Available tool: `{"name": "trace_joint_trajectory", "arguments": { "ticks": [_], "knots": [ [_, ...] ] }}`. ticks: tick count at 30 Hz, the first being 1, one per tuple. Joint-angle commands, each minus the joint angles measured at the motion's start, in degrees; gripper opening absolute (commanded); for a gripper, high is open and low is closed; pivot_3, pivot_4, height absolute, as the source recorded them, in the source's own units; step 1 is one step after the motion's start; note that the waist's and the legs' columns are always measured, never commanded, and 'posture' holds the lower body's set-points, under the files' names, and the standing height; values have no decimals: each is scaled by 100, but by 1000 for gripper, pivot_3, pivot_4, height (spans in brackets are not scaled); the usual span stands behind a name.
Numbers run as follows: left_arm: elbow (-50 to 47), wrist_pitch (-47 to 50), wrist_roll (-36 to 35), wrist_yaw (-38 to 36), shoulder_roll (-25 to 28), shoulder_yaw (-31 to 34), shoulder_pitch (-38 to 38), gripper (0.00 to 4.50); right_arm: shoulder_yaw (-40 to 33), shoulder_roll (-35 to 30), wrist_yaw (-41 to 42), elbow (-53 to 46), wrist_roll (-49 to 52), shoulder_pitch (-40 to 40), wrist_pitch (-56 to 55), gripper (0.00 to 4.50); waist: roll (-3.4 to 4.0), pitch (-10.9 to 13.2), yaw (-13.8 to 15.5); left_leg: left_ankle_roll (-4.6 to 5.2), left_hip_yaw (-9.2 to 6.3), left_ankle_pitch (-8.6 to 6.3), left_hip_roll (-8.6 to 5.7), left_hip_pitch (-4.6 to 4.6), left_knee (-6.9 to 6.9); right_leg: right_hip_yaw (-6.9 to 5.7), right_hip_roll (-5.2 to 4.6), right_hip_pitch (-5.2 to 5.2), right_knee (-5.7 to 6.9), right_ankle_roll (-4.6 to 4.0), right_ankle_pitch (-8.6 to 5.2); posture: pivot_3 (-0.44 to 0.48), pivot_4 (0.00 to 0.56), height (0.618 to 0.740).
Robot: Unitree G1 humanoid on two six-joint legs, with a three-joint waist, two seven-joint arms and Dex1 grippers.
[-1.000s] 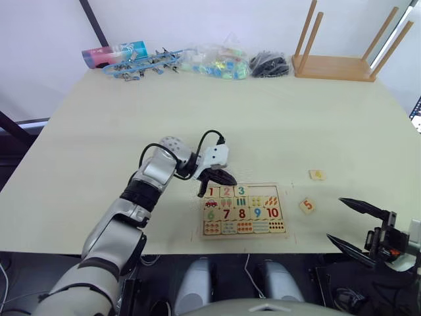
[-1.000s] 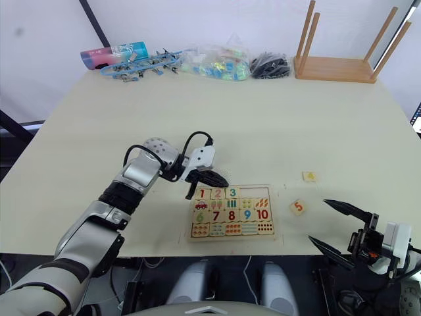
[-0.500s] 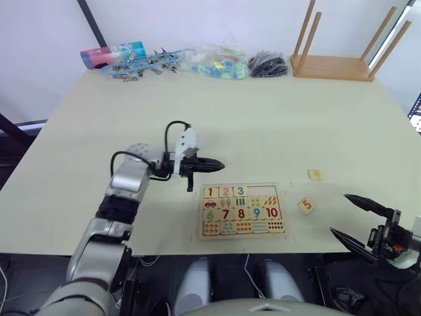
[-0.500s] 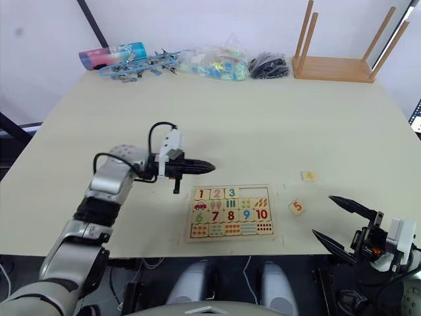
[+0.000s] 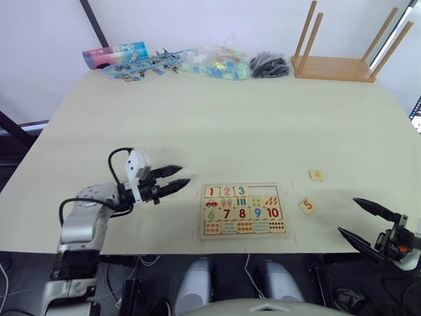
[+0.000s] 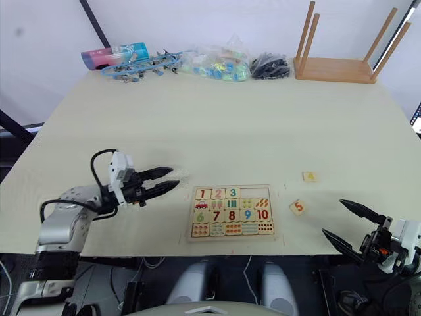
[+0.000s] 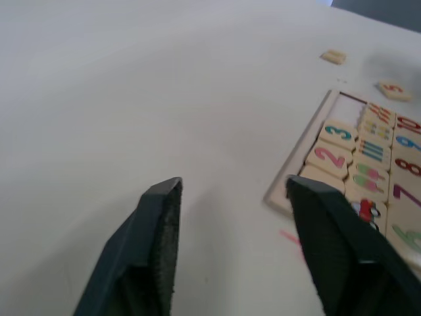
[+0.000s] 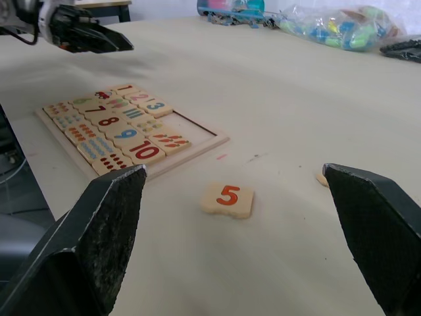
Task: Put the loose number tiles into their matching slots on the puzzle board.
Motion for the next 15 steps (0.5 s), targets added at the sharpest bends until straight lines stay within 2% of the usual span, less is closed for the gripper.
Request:
{"name": "trace_joint_trajectory", "arguments": {
  "ticks": [1,2,10,15],
  "knots": [
    [-220,-397,-116,105,109,403,442,4039,-332,-137,73,156,-31,75,-199,4500,1,0,-3,0,2,0,0,1,-2,0,-2,0,0,-3,-2,0,150,737],
    [-235,-452,-143,107,123,484,603,4441,-367,-144,75,212,-51,102,-231,4500,1,0,1,0,4,0,0,2,-4,0,-6,0,-1,-5,-3,0,150,737],
    [-331,-738,-570,-67,140,1012,1506,4441,-653,-222,358,799,-1,168,-433,4500,-5,-4,9,0,3,-1,0,3,-5,-7,-26,1,-5,-11,-6,0,150,737],
    [-258,-922,-652,-211,224,1123,1718,4441,-801,-289,657,1296,44,53,-539,4500,-5,-8,4,-1,3,-1,0,3,-10,-11,-54,0,-10,-13,-7,0,150,737]
  ]
}}
